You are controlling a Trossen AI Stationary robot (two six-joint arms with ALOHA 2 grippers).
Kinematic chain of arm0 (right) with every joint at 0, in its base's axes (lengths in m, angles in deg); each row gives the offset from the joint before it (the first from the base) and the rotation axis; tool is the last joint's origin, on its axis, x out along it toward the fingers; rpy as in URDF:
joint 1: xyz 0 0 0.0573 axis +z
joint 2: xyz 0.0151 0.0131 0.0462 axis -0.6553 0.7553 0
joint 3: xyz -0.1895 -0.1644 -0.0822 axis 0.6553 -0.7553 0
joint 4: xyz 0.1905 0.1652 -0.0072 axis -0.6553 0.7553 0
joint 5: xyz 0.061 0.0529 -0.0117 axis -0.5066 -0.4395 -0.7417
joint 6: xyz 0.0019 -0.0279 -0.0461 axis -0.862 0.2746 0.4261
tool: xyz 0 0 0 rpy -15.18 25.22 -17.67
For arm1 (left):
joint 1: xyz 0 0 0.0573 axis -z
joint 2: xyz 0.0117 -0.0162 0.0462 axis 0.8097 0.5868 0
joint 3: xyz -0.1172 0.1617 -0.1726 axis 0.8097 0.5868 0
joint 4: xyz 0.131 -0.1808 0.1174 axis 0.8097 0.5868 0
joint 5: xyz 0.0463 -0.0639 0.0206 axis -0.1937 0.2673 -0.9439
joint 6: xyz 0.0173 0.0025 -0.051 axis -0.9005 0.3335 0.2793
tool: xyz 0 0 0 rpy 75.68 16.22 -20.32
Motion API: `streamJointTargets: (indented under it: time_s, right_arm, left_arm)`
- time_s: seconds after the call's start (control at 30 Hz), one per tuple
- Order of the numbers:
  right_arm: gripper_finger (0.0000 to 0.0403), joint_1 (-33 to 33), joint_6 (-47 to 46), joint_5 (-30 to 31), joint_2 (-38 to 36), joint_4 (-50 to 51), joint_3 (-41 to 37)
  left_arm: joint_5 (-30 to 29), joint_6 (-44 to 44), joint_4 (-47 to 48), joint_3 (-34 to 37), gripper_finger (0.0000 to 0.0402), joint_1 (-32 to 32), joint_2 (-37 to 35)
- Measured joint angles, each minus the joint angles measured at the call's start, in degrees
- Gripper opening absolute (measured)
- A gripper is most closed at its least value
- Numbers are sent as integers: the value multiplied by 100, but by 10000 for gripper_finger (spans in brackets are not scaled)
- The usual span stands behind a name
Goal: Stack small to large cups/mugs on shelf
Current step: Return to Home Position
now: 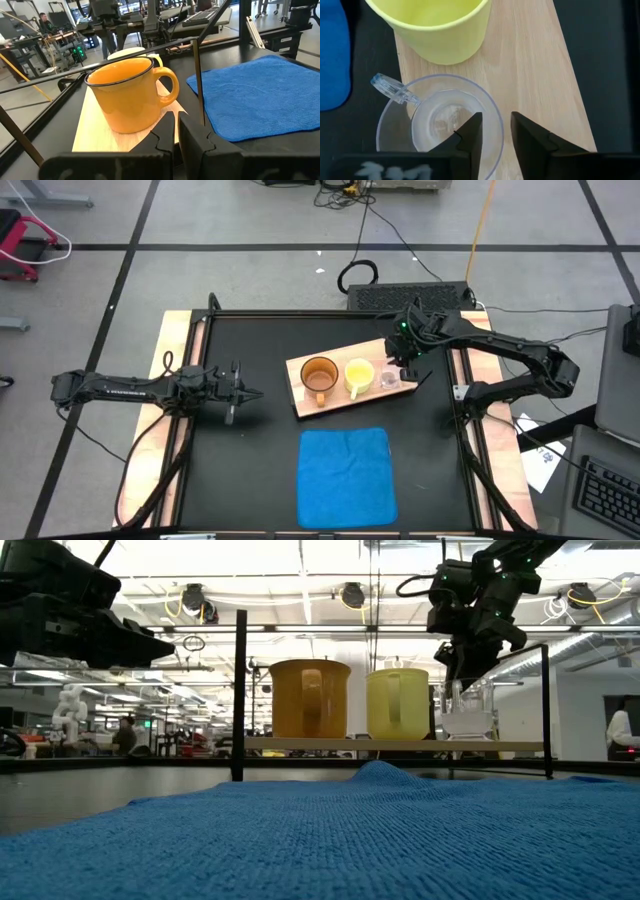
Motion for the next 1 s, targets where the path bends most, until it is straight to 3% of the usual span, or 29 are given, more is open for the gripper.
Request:
streamJointTargets:
  time_s: [0.53, 1.0]
  right_arm:
    - [137, 81, -380, -2, -63, 467, 920]
    - [135, 992, -1667, -7, -1013, 387, 1363]
  left_arm:
    - [2, -24, 34, 0, 26, 1, -2]
    - [4, 333, -13, 0, 26, 0, -2]
